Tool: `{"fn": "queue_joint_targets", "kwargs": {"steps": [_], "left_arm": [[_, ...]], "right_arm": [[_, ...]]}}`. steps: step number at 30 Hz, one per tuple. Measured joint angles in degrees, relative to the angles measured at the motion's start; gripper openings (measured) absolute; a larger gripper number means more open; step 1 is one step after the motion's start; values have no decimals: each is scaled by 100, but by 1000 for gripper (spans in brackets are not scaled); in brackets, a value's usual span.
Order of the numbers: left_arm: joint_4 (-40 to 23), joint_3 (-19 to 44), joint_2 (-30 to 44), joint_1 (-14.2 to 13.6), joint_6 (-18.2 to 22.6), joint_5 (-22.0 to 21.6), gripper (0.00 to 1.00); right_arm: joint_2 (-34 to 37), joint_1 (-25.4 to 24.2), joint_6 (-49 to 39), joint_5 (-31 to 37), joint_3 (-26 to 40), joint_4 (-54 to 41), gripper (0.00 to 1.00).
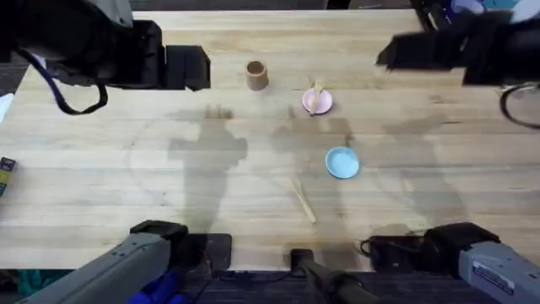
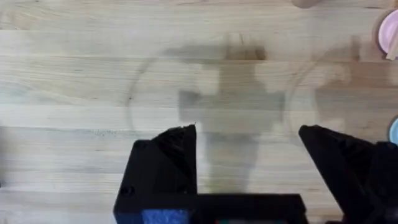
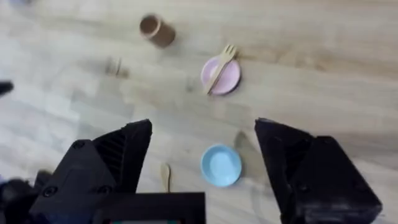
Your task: Pick up a utensil and set it on the pink plate, then put the other utensil in the container.
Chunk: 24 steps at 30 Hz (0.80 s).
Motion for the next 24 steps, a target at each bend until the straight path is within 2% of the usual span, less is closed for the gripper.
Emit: {"fn": "queue_joint_targets", "kwargs": {"steps": [3,4,9,14,24], "left_arm": [[-5,0,0,0,11,-19,993],[-5,0,0,0,15,-35,993],[-9,-2,0,0,17,-37,993],[-53,-2,0,0,17,-39,993],[-68,-2,0,0,17,-39,992]], "right_arm": [[4,442,-45,98,0,-300,997],[49,917,-40,126,0,-500,997],[191,1873,-19,246,0,-559,997],[342,2777,464,969,0,-739,996],[811,3882,1750,2009,-192,-689,996]]}}
